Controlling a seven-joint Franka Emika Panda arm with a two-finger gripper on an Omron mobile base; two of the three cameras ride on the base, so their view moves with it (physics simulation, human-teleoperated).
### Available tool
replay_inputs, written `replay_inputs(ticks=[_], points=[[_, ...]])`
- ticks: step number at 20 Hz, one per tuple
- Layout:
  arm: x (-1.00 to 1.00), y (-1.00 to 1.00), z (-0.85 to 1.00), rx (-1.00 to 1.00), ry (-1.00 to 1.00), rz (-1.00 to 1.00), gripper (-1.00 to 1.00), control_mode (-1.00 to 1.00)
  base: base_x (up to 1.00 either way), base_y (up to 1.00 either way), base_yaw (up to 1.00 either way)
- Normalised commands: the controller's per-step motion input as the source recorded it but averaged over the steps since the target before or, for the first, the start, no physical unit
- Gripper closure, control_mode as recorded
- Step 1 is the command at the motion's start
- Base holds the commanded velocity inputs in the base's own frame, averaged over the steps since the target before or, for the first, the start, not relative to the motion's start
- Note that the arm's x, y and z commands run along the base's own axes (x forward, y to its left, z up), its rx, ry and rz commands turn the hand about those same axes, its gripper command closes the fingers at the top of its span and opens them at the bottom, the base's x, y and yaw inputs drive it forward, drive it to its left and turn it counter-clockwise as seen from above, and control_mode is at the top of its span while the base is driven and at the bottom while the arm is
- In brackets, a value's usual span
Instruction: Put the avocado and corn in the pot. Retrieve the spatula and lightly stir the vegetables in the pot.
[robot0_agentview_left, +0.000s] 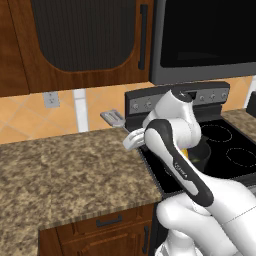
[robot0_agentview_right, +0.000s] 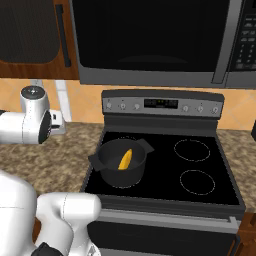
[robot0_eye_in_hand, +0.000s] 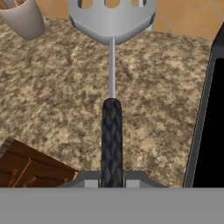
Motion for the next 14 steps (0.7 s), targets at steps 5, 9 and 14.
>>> replay_inputs(ticks=[5,9,14], points=[[0.0,-0.22,0.0,0.47,0.08,-0.1,1.0,-1.0,0.0,0.0,0.0],[-0.15,-0.06,0.42,0.66,0.13,-0.34,1.0,-1.0,0.0,0.0,0.0],[-0.04,-0.37,0.12,0.58,0.48,-0.18,1.0,-1.0,0.0,0.0,0.0]])
